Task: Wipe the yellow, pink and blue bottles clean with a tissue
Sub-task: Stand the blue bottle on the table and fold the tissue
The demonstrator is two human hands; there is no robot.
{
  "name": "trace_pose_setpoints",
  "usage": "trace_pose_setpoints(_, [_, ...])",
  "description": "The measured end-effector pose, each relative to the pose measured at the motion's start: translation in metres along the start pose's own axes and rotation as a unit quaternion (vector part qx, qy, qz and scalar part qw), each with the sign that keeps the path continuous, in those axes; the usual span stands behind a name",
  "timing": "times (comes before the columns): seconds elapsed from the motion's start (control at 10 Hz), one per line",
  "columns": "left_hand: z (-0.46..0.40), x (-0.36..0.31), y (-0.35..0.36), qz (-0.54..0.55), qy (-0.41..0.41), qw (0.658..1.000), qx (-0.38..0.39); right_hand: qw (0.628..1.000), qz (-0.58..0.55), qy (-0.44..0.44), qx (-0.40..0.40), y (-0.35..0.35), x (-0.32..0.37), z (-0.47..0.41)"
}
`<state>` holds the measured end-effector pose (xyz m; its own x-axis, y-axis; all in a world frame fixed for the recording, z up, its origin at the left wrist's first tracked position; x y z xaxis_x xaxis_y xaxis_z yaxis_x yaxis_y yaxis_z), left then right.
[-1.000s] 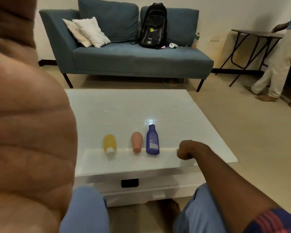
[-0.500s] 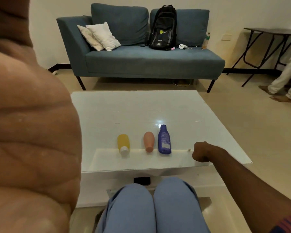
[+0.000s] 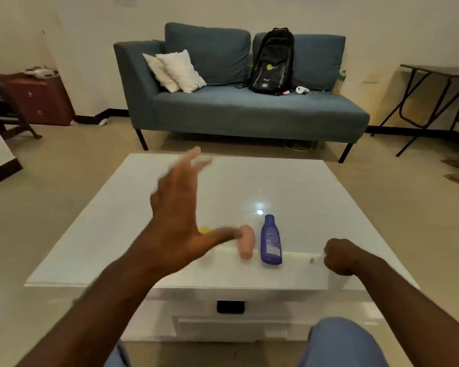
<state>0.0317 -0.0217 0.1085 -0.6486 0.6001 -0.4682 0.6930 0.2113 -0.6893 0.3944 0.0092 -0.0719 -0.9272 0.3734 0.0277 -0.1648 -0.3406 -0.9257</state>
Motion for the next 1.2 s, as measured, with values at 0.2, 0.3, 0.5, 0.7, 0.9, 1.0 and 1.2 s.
trace_pose_setpoints(0.2, [0.036, 0.114, 0.118, -0.095, -0.212, 0.953, 0.195, 0.996, 0.085, 0.012, -0.027, 0.004, 0.023, -0.028])
trace_pose_setpoints(0.3, [0.032, 0.134, 0.150, -0.146, -0.222, 0.925, 0.271, 0.992, 0.122, -0.003, 0.017, 0.015, 0.022, -0.046])
trace_pose_setpoints(0.5, [0.019, 0.160, 0.183, -0.151, -0.223, 0.897, 0.349, 0.991, 0.127, 0.026, -0.038, 0.033, 0.014, -0.063])
trace_pose_setpoints(0.7, [0.017, 0.161, 0.176, -0.157, -0.230, 0.891, 0.358, 0.982, 0.160, 0.023, -0.095, 0.064, -0.053, -0.065])
trace_pose_setpoints(0.9, [0.027, 0.164, 0.149, -0.150, -0.259, 0.913, 0.278, 0.991, 0.000, 0.001, -0.136, 0.045, -0.065, -0.031])
trace_pose_setpoints(1.0, [0.031, 0.165, 0.148, -0.113, -0.266, 0.917, 0.274, 0.969, -0.120, -0.029, -0.212, 0.001, -0.016, -0.001])
trace_pose_setpoints(1.2, [0.037, 0.165, 0.138, 0.010, -0.208, 0.920, 0.333, 0.849, -0.455, -0.169, -0.211, -0.033, 0.138, 0.067])
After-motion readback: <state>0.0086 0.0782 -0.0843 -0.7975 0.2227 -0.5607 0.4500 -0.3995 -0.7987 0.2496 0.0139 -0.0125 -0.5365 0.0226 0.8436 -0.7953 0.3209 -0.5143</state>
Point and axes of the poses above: each hand's wrist, its own z-axis away from the middle knuckle, its own y-axis out of the palm, x = y × z, the point moved 5 cm from there along -z, towards the middle knuckle, and after that the axes turned 3 degrees about -x, right-handed, at the moved point
